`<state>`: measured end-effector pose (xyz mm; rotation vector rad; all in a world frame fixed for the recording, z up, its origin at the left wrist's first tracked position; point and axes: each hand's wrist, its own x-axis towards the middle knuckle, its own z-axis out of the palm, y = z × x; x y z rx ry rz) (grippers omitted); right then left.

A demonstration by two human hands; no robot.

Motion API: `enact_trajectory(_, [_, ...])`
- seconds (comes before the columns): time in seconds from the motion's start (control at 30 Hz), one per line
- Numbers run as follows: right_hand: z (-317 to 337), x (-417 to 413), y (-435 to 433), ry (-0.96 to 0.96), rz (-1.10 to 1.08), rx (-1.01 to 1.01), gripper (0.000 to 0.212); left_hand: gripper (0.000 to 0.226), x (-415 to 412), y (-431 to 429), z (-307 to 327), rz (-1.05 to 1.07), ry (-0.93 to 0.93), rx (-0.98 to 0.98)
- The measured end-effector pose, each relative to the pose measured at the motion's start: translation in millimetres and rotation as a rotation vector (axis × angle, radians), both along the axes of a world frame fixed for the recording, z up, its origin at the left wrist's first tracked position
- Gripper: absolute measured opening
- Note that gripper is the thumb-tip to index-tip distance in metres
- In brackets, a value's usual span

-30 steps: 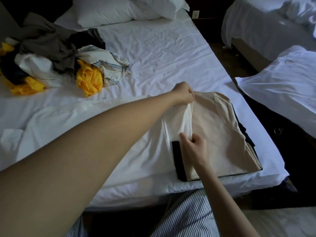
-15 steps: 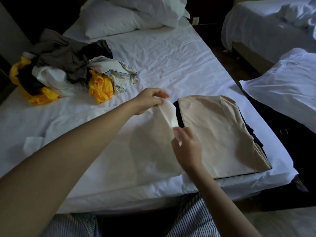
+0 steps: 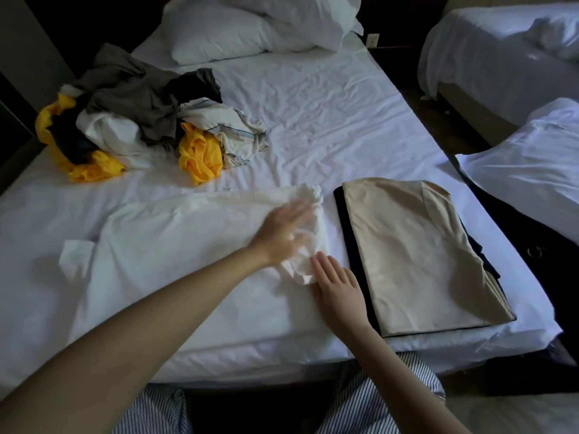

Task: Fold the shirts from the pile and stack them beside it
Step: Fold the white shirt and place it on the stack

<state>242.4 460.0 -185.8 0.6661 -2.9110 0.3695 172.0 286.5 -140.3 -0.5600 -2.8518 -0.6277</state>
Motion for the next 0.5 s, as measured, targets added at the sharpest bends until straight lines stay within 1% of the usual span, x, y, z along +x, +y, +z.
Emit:
enact_trajectory(0.03, [-4,2,4,-0.002,-0.034,-0.024,0.049,0.062,5,12,-7,-0.093,-0.076,-0.139])
enact_trajectory(0.07, [-6,4,8,0.005,-0.067,-0.049,0.049,0.061,10,19,-17,-0.111,-0.185,-0.259])
enact_trajectory(0.1, [-8,6,11,0.014,-0.085,-0.063,0.050,0.062,14,23,-28,-0.080,-0.258,-0.340])
enact_trajectory(0.13, [-9,9,15,0.011,-0.091,-0.063,0.052,0.064,17,25,-36,-0.034,-0.272,-0.380])
enact_trajectory(0.17, [-9,10,17,0.010,-0.088,-0.056,0.052,0.066,18,26,-39,-0.009,-0.262,-0.399])
enact_trajectory(0.23, [-5,8,18,0.030,-0.059,-0.049,0.046,0.060,12,23,-35,-0.027,-0.283,-0.434])
enact_trajectory(0.3, [1,7,17,0.048,-0.029,-0.039,0.043,0.055,3,15,-27,0.007,-0.317,-0.417])
enact_trajectory(0.37, [12,3,11,0.046,0.009,-0.022,0.047,0.054,-9,5,-24,0.089,-0.353,-0.361])
enact_trajectory(0.4, [15,1,6,0.041,0.026,-0.012,0.050,0.054,-13,2,-23,0.095,-0.365,-0.343])
enact_trajectory(0.43, [15,0,0,0.019,0.033,0.003,0.053,0.055,-14,2,-24,0.063,-0.355,-0.348])
enact_trajectory(0.5, [9,3,-11,-0.057,0.045,0.054,0.059,0.055,-14,5,-27,-0.061,-0.274,-0.410])
